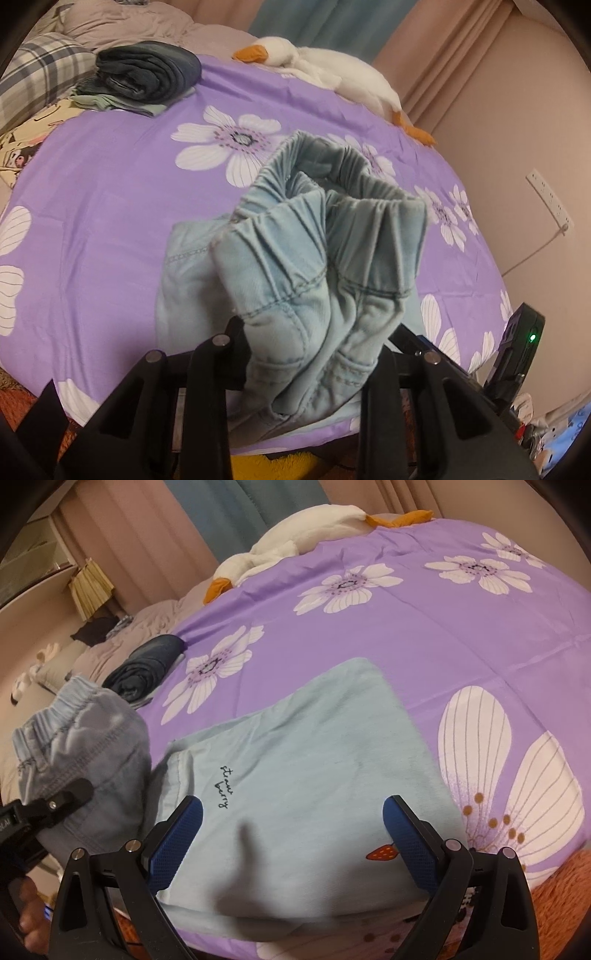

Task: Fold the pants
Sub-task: 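Lower the jeans bundle onto the folded jeans and open the left tool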

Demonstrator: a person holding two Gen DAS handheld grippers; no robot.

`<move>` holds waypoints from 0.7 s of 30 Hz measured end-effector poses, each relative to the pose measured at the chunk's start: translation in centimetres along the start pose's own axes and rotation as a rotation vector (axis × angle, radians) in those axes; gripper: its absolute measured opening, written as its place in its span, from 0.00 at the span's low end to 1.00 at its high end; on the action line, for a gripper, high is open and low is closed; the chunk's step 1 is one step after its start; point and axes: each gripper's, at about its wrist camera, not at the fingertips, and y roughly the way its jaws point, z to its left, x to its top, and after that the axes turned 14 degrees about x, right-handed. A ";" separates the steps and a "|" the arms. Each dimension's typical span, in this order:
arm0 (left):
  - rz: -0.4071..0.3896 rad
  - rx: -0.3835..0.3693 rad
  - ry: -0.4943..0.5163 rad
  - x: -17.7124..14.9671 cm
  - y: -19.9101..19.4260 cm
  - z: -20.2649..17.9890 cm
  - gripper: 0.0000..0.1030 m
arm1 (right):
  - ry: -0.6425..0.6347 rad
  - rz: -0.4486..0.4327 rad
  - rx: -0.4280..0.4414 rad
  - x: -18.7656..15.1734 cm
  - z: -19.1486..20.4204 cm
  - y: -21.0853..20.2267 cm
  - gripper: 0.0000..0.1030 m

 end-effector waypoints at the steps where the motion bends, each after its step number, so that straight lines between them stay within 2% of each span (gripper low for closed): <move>1: 0.005 0.000 0.008 -0.1 0.2 -0.2 0.28 | 0.002 0.000 0.000 0.0 -0.1 0.0 0.95; 7: 0.036 0.001 0.040 -0.4 1.5 -1.2 0.28 | 0.013 -0.003 -0.002 -0.1 -0.4 -0.2 0.95; 21: 0.083 -0.020 0.041 -0.5 3.2 -1.5 0.28 | 0.021 0.000 -0.002 0.0 -0.7 -0.3 0.95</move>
